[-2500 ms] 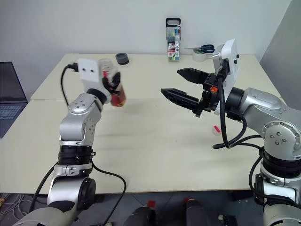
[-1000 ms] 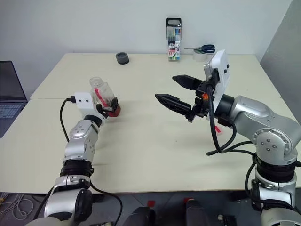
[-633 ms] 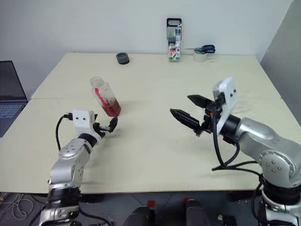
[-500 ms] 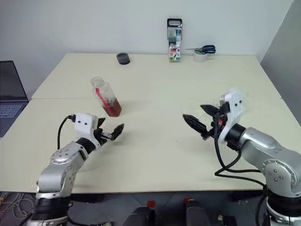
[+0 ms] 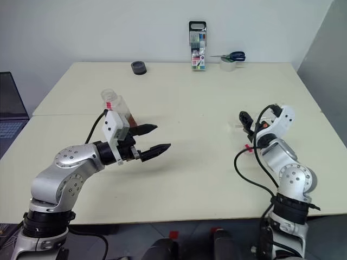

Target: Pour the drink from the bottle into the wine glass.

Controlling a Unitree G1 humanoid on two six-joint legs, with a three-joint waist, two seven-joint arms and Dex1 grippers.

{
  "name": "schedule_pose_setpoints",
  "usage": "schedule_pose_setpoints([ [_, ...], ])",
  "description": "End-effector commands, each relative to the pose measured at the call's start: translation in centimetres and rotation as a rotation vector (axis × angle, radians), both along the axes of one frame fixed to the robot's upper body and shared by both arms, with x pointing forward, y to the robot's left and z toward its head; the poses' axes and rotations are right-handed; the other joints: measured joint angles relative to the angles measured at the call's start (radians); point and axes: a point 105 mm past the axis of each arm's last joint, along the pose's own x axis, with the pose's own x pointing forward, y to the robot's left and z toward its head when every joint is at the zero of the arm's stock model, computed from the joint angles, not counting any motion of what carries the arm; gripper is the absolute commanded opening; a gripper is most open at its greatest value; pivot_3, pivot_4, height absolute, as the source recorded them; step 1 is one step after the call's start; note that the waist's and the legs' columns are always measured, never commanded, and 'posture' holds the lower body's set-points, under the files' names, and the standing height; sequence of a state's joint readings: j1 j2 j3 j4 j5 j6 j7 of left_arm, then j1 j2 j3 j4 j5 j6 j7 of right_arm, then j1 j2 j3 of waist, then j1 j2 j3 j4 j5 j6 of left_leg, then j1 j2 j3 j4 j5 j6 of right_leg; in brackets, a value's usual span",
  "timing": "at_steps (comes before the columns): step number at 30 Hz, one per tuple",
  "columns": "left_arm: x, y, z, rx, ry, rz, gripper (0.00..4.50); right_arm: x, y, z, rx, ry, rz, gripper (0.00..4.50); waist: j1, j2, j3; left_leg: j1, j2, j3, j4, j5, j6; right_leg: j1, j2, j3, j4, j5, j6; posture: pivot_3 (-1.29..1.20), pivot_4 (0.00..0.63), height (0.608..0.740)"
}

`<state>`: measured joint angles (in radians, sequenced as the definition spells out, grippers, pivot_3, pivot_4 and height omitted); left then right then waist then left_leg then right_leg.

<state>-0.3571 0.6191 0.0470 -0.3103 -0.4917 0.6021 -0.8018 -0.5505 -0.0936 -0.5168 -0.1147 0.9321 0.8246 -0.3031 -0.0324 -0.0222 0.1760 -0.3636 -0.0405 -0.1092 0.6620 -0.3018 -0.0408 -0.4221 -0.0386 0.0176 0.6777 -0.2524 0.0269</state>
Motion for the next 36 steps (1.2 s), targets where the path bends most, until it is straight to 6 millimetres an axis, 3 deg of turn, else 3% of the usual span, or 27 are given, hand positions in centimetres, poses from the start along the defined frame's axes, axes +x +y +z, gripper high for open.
schedule_pose_setpoints([
  [1,-0.5,-0.1,0.8,0.032,-0.041,-0.035,4.46,0.7,-0.6,0.0,0.112,-0.006,-0.063,4.5,0.0,0.0,0.0,0.0,0.0,0.0,0.0,0.0,0.0,0.0,0.0,0.0,0.0,0.0,0.0,0.0,0.15,0.74],
  [11,0.1,-0.2,1.5,0.05,-0.059,-0.051,4.46,2.6,0.5,-1.7,0.284,0.056,-0.104,4.5,-0.002,0.001,0.0,0.0,0.0,0.0,0.0,-0.002,0.004,0.0,0.0,0.0,0.001,0.0,0.0,0.0,0.15,0.74],
  [17,0.2,-0.1,2.1,0.058,-0.065,-0.061,4.46,4.1,1.6,-1.6,0.322,0.048,-0.079,4.5,-0.004,0.001,0.001,0.0,0.0,0.001,0.0,-0.002,0.004,-0.001,0.0,0.0,0.001,0.0,0.0,0.0,0.15,0.74],
  [28,-0.4,0.5,2.2,0.081,-0.07,-0.033,4.46,6.8,1.5,-2.6,0.464,0.05,-0.204,4.5,-0.015,0.002,0.001,0.0,0.0,0.001,0.0,-0.002,0.004,-0.001,0.0,0.001,0.001,0.0,0.0,0.0,0.15,0.74],
  [32,-0.6,0.1,2.5,0.084,-0.08,-0.027,4.46,7.9,1.4,-2.0,0.531,0.04,-0.243,4.5,-0.017,0.002,0.001,0.0,0.0,0.001,0.0,-0.002,0.004,-0.001,0.0,0.0,0.001,0.0,0.0,0.0,0.15,0.74],
  [36,-1.1,0.1,2.7,0.081,-0.065,-0.031,4.46,8.6,2.3,-2.1,0.543,0.058,-0.229,4.5,-0.02,0.002,0.001,0.0,0.0,0.001,0.0,-0.002,0.004,-0.001,0.0,0.001,0.0,0.0,0.0,0.0,0.15,0.74],
])
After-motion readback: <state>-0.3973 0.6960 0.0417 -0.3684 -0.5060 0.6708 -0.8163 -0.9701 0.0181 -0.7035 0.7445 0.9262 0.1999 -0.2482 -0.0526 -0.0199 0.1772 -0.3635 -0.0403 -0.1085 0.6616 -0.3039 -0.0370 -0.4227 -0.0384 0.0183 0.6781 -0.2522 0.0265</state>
